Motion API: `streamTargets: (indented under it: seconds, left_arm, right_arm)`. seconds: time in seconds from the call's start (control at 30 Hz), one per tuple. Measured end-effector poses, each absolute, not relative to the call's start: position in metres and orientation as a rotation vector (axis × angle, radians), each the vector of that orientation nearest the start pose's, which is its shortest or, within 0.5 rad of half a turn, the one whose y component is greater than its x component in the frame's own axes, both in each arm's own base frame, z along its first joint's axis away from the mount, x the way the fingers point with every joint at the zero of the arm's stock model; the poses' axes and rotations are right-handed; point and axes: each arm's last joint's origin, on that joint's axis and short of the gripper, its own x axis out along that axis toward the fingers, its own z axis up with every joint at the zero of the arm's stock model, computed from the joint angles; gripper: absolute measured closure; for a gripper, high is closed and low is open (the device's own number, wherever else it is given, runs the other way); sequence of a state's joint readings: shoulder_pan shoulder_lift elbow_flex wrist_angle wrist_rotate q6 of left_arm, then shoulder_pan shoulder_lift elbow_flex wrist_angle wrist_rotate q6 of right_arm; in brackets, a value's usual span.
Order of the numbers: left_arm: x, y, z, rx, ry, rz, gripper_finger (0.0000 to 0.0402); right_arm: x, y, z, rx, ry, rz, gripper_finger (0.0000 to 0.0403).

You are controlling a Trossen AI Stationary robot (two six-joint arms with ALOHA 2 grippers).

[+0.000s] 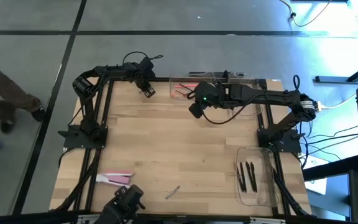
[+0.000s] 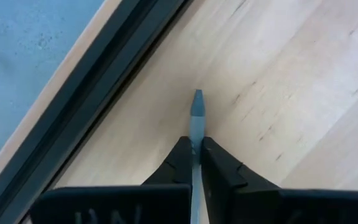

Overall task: Sort crayons/erasers/pens/pencils in bins
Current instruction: Put the top gray crayon into the top right transparent bin

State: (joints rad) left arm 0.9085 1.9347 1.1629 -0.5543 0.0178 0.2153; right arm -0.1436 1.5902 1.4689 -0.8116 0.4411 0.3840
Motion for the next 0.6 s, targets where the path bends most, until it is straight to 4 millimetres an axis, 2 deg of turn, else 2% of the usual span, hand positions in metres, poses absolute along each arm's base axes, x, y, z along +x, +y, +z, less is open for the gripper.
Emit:
streamTargets:
  seconds: [0.17,0.3,0.6]
  left_arm:
    - [0.218,0.278,0.128,-0.461,1.279,0.576,0.0398]
    - [0.22,0.274,0.129,-0.473,1.284,0.551,0.0399]
    - [0.236,0.251,0.137,-0.43,1.317,0.476,0.0399]
  right_arm:
    - [0.326,-0.059,0.322,0.189,0.824,-0.697,0.0279]
    - [0.327,-0.058,0.321,0.19,0.847,-0.623,0.0279]
    - [0.328,-0.055,0.32,0.16,0.889,-0.48,0.0279]
